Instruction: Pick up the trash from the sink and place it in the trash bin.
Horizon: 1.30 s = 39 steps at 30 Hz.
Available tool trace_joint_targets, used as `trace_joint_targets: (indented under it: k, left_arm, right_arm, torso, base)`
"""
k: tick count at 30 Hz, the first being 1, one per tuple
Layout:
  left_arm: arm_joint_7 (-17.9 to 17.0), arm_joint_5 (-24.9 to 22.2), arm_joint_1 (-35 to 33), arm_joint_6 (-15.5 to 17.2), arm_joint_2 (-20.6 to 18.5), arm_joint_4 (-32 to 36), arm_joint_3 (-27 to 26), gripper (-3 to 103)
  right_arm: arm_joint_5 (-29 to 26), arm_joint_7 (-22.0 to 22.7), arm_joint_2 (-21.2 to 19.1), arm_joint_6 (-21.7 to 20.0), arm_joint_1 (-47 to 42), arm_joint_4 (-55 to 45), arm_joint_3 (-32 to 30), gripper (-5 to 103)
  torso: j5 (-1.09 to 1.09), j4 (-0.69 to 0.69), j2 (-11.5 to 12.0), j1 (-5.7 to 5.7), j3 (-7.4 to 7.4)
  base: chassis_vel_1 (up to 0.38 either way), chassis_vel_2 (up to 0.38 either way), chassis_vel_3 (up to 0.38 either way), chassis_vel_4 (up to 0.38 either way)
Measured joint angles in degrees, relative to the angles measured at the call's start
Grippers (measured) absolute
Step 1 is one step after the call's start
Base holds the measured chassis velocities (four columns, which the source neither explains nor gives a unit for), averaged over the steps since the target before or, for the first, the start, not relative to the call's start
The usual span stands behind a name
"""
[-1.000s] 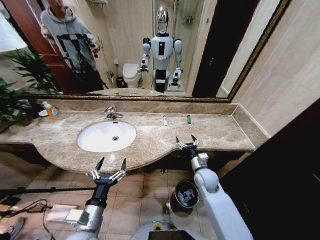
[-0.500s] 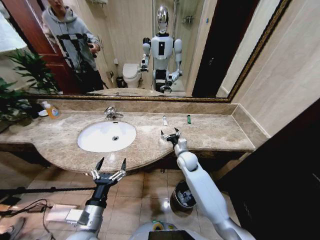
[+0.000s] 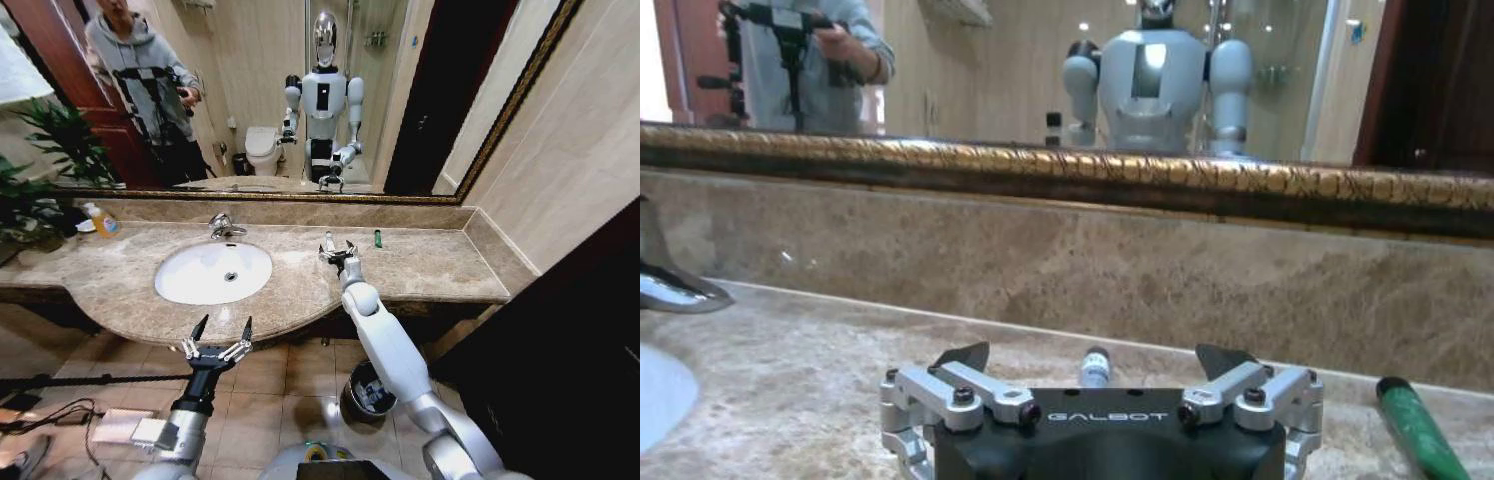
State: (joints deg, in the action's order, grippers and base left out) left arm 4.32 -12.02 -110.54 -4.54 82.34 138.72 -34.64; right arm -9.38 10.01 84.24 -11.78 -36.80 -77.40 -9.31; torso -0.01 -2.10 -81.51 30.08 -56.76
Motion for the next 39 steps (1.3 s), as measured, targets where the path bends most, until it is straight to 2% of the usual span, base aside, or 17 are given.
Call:
trace_joint_targets:
  k: [15, 21, 24, 30, 32, 39]
  left_arm:
    - [0.0, 0.0, 0.0, 0.0, 0.0, 0.0, 0.0, 100]
    - [0.0, 0.0, 0.0, 0.0, 0.0, 0.0, 0.0, 100]
    - [0.0, 0.0, 0.0, 0.0, 0.0, 0.0, 0.0, 100]
    - [0.0, 0.0, 0.0, 0.0, 0.0, 0.0, 0.0, 100]
    - [0.0, 0.0, 0.0, 0.0, 0.0, 0.0, 0.0, 100]
    - [0.0, 0.0, 0.0, 0.0, 0.0, 0.0, 0.0, 100]
  right_arm:
    - [2.6, -1.4, 5.0, 3.6, 6.3, 13.0, 1.0, 100]
    - [2.3, -1.5, 5.0, 3.9, 7.0, 14.9, 0.6, 100]
    - [-0.4, -0.9, 4.4, 3.1, 7.0, 15.0, -0.7, 100]
    - [-2.1, -0.4, 4.2, 2.5, 7.2, 16.0, -2.1, 101]
    - [-2.3, -0.4, 4.2, 2.5, 7.3, 16.4, -2.3, 93]
    - [-2.5, -1.0, 5.0, 2.7, 7.4, 17.6, -2.6, 83]
  torso:
    - [0.0, -0.01, 0.0, 0.0, 0.0]
    - [0.01, -0.01, 0.0, 0.0, 0.0]
    - [0.01, -0.01, 0.0, 0.0, 0.0]
    - [0.01, -0.01, 0.0, 0.0, 0.0]
    - [0.01, 0.0, 0.0, 0.0, 0.0]
    - [0.01, -0.01, 0.0, 0.0, 0.0]
  base:
    - [0.0, 0.0, 0.0, 0.0]
    - [0.0, 0.0, 0.0, 0.0]
    - [0.0, 0.0, 0.0, 0.0]
    - [0.0, 0.0, 0.0, 0.0]
    - [0.0, 0.0, 0.0, 0.0]
    - [0.0, 0.0, 0.0, 0.0]
